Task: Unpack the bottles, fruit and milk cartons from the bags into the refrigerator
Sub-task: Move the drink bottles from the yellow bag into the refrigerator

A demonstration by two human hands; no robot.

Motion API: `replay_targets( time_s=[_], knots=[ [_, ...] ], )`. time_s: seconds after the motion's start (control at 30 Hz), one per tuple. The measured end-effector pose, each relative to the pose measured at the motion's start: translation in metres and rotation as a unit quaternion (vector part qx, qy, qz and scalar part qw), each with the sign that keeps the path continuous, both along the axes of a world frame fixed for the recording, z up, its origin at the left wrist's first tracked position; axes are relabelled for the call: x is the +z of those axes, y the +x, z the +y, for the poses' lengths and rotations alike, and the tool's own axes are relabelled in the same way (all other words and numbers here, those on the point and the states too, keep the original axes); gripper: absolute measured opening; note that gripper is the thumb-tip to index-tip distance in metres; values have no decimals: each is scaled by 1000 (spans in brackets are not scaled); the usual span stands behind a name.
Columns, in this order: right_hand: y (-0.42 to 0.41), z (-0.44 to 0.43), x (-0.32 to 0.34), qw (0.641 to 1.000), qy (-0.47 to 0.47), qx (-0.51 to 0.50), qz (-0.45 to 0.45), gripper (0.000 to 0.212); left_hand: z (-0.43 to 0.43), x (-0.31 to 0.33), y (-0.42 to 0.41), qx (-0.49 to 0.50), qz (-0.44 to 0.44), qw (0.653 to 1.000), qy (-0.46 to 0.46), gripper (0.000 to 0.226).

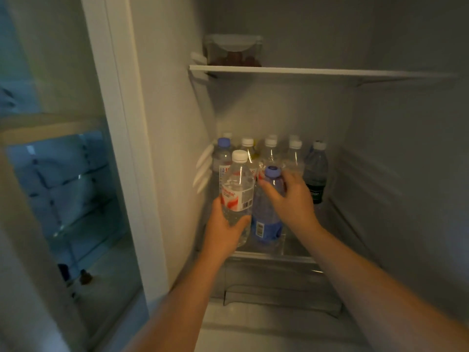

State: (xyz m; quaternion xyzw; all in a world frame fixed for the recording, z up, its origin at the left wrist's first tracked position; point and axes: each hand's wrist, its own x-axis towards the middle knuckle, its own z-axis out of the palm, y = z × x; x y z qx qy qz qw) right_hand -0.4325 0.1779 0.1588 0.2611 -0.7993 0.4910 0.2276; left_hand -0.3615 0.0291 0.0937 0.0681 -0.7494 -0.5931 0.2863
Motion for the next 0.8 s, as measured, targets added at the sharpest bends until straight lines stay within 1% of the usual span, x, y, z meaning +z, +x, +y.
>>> replay_targets(
  time_s=[0.03,0.1,0.17,0.2,0.3,0.4,0.47,0.57,0.63,0.8],
  knots=[
    [2,4,-8,1000,-1,6,-9,49,0,-8,2,6,-3,1000,-13,69],
    [8,11,-24,998,-26,38,-42,56,1,-21,6,44,-13,998,-53,72],
    [11,16,-40,993,-47,66,-90,57,5,-29,11,117,-20,987,-111,78],
    [11,18,-48,990,-51,74,-111,56,8,-31,14,152,-16,981,-123,78],
    [7,21,-72,986,-29,83,-145,49,15,-33,14,199,8,974,-108,60],
    [2,18,-86,981,21,75,-179,43,13,-32,10,209,-14,972,-110,48],
    [-1,13,-86,979,49,68,-187,41,9,-30,5,216,-31,970,-104,41],
    [-10,-1,-82,973,66,74,-209,38,3,-26,-4,229,-65,965,-110,28],
    [-13,-14,-79,969,78,71,-222,40,0,-23,-11,235,-92,961,-115,21],
    [-12,-34,-74,969,100,52,-222,34,-3,-19,-19,232,-117,957,-128,14]
  ],
)
